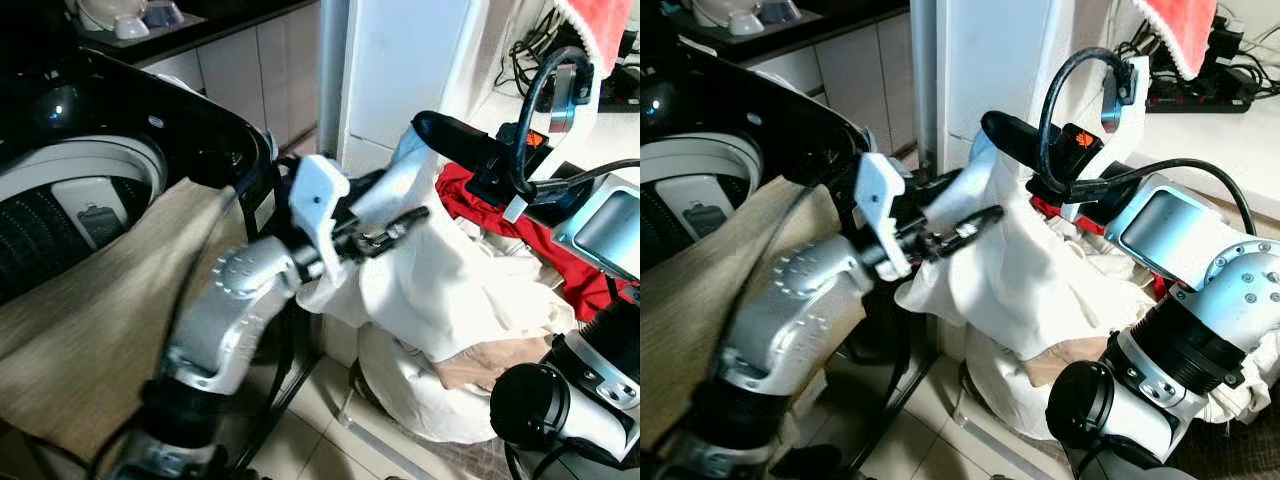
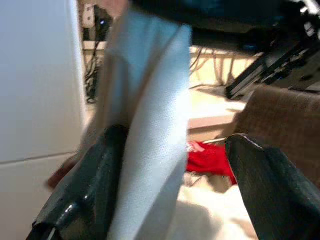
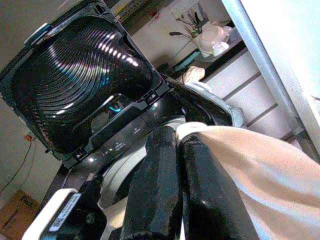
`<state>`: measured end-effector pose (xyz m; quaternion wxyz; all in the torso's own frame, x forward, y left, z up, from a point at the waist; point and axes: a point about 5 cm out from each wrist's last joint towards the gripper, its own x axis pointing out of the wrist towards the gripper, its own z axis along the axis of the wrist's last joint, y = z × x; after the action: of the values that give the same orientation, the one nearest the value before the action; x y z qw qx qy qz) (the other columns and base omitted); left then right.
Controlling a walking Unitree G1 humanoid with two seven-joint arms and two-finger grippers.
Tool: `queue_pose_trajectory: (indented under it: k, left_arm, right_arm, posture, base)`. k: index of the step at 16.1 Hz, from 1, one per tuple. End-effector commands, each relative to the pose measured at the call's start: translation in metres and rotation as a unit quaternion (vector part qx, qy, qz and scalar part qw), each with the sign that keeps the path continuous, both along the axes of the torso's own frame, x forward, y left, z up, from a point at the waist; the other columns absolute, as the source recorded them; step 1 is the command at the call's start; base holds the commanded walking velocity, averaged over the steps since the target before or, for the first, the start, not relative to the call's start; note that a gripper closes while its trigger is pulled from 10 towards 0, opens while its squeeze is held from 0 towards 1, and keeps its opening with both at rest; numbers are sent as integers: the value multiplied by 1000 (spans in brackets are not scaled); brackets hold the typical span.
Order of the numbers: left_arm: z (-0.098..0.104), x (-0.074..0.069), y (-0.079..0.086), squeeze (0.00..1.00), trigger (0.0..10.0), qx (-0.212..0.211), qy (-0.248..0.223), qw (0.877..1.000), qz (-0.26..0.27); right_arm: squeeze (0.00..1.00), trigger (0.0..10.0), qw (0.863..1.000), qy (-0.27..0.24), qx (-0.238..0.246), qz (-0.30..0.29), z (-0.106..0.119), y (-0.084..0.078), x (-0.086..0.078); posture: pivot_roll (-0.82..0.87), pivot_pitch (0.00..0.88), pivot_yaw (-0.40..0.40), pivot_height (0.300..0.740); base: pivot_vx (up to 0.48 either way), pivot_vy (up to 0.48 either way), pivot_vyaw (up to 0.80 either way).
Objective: Clothes washing
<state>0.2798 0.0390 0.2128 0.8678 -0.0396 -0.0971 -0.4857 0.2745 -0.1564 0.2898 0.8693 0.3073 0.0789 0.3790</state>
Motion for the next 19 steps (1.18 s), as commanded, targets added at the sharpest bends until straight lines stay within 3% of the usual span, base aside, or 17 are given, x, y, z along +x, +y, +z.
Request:
queue_pose_trajectory:
  k: [1,4,5,6,19]
  left_arm:
    - [-1,-2,-3,0,10000,1,0,1000,-10]
    - [-7,0,-12,0,10000,13,5,1000,-4]
    - [-10,3,-14,0,5529,15,8,1000,12]
    - [-11,4,-15,0,0,16,10,1000,19]
    - [-14,8,-8,0,0,21,10,999,40]
  right_arm:
    - [0,0,1000,-13,-5,6,5,3,-2]
    - [0,0,1000,-11,-3,12,6,7,-2]
    - [0,0,1000,-11,-3,15,6,8,-2]
    - [0,0,1000,-10,-2,16,6,9,-2]
    - [0,0,1000,-5,-6,17,5,11,-3]
  posture:
    - [-122,0,-12,740]
    - [-119,0,-15,740]
    - [-119,0,-15,740]
    - [-119,0,-15,740]
    - [-114,0,-15,740]
  base:
    - [0,0,0]
    - [0,0,0]
    - [0,0,0]
    - [0,0,0]
    - [0,0,0]
